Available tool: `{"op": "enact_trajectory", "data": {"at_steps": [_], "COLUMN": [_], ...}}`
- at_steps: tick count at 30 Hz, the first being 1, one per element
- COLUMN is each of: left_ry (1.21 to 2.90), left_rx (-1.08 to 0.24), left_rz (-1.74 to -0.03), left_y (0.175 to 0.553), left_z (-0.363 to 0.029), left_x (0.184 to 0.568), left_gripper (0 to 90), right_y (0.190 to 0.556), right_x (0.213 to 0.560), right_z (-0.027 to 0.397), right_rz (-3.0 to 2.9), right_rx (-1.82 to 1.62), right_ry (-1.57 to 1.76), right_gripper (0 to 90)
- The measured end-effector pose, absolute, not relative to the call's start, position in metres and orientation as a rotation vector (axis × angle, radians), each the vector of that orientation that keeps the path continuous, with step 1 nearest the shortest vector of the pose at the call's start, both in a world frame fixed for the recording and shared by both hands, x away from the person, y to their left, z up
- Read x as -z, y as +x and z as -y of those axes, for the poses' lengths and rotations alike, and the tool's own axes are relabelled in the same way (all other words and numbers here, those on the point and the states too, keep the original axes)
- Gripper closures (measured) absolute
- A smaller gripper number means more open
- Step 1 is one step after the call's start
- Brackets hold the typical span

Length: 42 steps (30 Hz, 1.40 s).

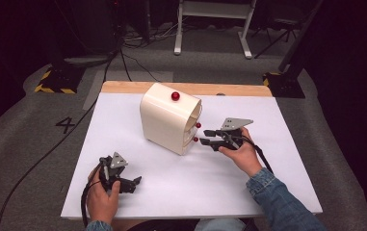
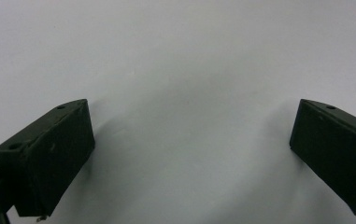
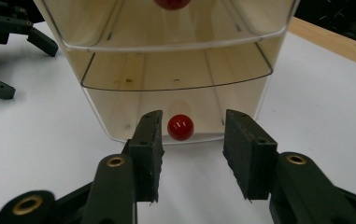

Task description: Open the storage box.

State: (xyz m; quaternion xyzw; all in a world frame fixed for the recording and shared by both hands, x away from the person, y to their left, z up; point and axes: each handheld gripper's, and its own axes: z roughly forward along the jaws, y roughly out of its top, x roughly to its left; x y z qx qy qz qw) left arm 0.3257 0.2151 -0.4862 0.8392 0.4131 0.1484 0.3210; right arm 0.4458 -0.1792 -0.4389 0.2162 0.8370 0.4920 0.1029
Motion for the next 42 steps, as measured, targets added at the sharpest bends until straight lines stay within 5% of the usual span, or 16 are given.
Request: {"op": "enact_trajectory", "data": {"at_steps": [9, 42], "left_ry": [2.204, 2.208], "left_rx": [-0.39, -0.388], "left_rz": [-1.085, -1.086], "left_y": [0.326, 0.326], "left_z": [-0.215, -0.215], "left_x": [0.486, 0.486], "left_gripper": [0.0, 0.0], "right_y": [0.448, 0.414], "right_x": [0.459, 0.442], "right_z": [0.161, 0.221], "right_rz": [-2.501, -2.494], "right_rx": [-1.385, -1.362], "right_ry": [0.574, 0.609], "right_gripper": [74.0, 74.7]}}
